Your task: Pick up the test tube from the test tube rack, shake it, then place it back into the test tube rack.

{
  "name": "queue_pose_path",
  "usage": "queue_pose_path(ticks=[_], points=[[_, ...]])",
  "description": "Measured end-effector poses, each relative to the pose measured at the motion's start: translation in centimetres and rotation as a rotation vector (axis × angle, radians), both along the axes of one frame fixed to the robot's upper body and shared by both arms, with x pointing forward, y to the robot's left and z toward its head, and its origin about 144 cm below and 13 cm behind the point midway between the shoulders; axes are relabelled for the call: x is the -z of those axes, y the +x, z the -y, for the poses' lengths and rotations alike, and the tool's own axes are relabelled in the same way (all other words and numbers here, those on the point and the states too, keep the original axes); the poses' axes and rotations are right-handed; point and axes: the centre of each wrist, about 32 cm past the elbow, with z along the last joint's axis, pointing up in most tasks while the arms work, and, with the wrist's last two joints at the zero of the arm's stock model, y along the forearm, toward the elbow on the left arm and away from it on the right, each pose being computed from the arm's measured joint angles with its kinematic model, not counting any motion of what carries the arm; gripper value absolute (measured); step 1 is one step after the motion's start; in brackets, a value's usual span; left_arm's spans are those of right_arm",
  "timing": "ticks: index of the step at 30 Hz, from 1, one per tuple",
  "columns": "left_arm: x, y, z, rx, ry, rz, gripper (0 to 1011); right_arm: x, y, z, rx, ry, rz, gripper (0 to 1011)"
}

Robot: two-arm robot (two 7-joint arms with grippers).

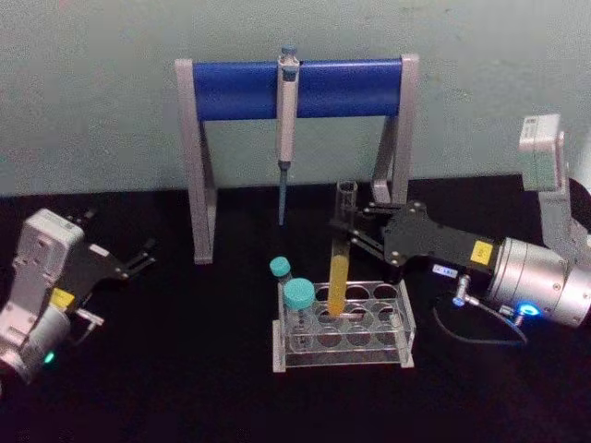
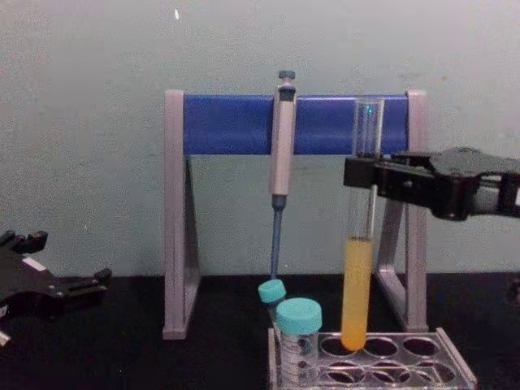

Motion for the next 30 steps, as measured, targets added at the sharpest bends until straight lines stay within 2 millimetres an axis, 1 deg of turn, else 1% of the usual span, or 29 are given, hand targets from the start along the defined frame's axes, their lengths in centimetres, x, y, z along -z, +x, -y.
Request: queue_pose_path(ticks=[12,30], points=[[0.0,0.0,0.0,0.0,0.0,0.0,1001,1.3,0.4,-0.1,-0.003,-0.008,-0.02,232],[0.0,0.0,0.0,0.0,0.0,0.0,1001,2.4,1.3,-0.4,0.013,-0.021,-0.029,232]])
